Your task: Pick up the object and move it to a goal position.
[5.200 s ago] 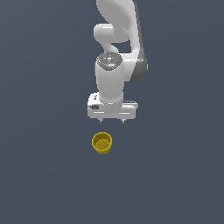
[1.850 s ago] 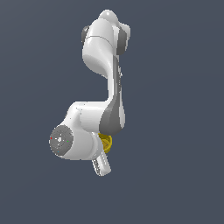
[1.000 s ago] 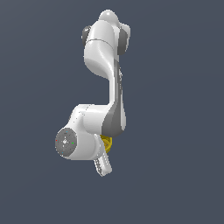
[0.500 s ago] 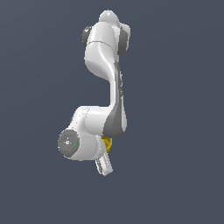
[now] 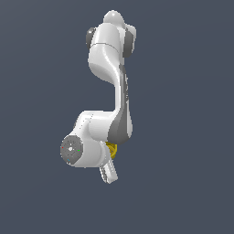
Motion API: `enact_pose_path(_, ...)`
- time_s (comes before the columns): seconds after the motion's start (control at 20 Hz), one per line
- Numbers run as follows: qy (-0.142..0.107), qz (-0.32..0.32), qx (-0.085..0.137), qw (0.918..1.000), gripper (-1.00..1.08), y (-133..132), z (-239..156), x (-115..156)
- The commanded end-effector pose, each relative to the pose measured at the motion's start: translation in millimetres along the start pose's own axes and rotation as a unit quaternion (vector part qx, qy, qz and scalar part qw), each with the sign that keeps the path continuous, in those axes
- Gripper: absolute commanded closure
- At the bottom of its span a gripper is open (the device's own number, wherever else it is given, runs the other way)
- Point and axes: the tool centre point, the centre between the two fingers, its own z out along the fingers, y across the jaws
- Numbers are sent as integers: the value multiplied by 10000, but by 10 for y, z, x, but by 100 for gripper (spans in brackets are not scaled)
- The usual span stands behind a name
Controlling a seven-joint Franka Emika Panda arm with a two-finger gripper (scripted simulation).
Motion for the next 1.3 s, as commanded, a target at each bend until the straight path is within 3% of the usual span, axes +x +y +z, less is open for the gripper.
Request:
enact_pose_path(0.0, 0, -10, 32, 10000, 108, -14, -17, -15)
enact_pose_path(0.25, -4, -70, 247, 9997, 108, -103, -127, -110)
enact_pose_path(0.55, -10, -212, 756, 9969, 108, -289, -402, -337)
enact_pose_path(0.9, -19, -470, 1678, 9847, 108, -531, -946, -759)
enact_pose_path(1.25, -24, -760, 2714, 9594, 108, -648, -1612, -1248)
